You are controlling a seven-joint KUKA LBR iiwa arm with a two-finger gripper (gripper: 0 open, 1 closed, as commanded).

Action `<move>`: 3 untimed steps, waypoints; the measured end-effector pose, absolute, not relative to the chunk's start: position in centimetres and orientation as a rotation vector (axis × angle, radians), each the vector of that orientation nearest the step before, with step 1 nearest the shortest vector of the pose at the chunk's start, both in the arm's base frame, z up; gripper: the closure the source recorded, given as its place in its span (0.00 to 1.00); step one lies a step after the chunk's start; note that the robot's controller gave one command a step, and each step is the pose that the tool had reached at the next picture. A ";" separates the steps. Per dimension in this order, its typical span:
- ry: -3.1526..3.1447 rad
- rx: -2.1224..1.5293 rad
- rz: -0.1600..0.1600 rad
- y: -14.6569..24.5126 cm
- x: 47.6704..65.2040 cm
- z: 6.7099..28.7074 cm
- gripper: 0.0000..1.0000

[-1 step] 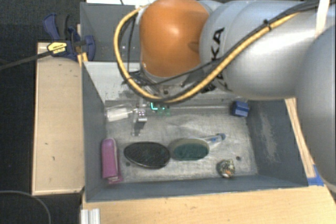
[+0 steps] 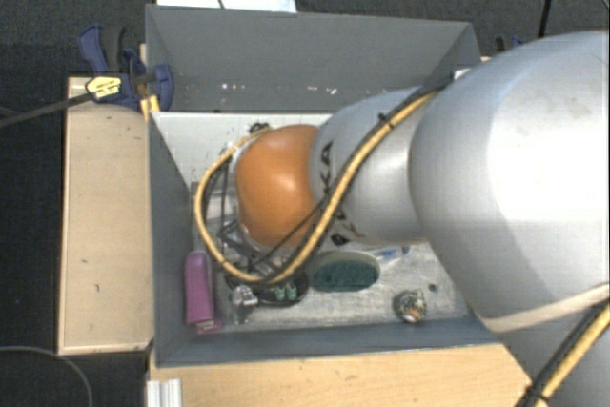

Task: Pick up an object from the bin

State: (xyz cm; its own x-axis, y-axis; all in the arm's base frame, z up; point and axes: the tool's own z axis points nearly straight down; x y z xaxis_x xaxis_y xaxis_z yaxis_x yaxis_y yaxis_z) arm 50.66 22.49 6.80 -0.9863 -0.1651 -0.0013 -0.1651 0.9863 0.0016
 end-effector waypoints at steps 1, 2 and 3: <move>3.142 -0.088 -0.003 16.5 49.8 8.1 0.00; 3.139 -0.088 0.003 16.9 49.9 8.2 1.00; 3.129 -0.164 0.003 15.6 49.7 20.7 1.00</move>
Offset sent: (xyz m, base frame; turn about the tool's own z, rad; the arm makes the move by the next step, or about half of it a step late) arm -0.0087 -0.0568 0.0122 0.0991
